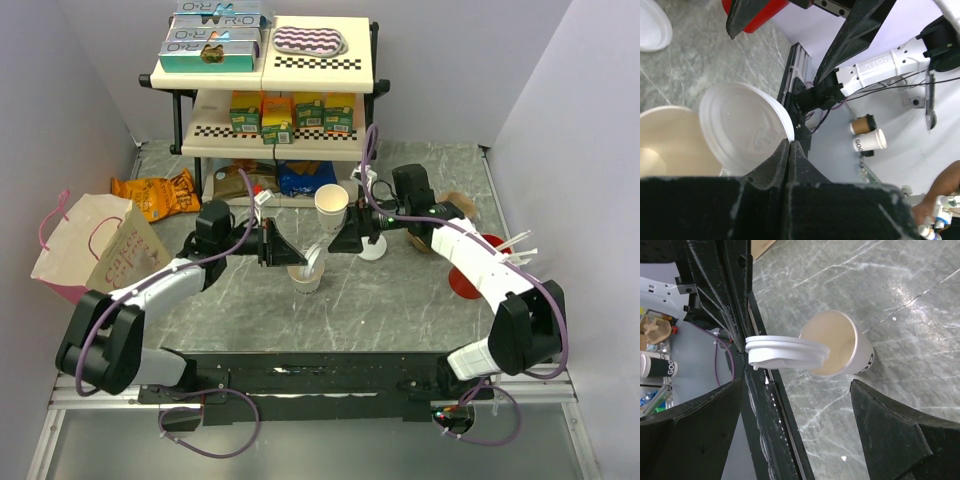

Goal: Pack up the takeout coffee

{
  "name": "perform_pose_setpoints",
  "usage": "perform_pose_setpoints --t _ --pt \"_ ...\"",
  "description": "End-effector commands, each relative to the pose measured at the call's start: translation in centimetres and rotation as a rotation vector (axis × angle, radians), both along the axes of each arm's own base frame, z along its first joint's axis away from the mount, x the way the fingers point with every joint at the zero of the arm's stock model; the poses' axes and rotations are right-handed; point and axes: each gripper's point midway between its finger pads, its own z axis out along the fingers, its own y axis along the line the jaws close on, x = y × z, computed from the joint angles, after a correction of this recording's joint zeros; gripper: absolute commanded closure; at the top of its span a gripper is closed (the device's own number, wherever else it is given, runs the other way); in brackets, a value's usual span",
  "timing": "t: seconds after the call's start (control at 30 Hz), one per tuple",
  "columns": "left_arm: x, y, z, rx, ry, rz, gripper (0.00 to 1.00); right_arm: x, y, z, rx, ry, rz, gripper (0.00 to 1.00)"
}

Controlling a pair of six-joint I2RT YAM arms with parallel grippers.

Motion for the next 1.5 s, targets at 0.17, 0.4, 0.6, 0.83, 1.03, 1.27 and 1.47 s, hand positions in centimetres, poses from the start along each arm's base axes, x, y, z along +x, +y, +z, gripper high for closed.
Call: perform_pose_setpoints --t 0.17,0.4,0.6,0.83,1.03,1.27,1.47 --pt "0.7 0.6 0.0 -0.081 0.048 -0.016 0.99 1.0 0.7 -0.9 0.003 0.011 -0.002 0.06" --pt "1.7 1.0 -1.2 -0.101 0.125 0.004 0.99 0.8 0.8 -2.3 -0.033 0.012 -0.011 0.07" --pt "2.4 1.3 -2.1 -0.096 0.176 0.019 0.99 1.3 1.3 -3.5 -0.076 0.016 -0.025 0.06" --pt "2.6 1.5 -2.9 -0.084 0.206 0.026 0.99 2.0 2.2 -3.7 -0.078 0.022 -0.032 0.06" --pt "2.8 1.8 -3.5 -0.080 0.226 0.040 0.96 2.5 2.8 -3.9 -0.082 0.028 -0.025 0.06" --pt "3.1 2.0 -3.8 -0.069 0.224 0.053 0.90 2.5 3.9 -3.9 -0.086 0.024 -0.008 0.06" --pt "3.2 2.2 -4.1 -0.053 0.225 0.066 0.83 2.6 4.2 -4.4 -0.099 0.033 -0.004 0.05"
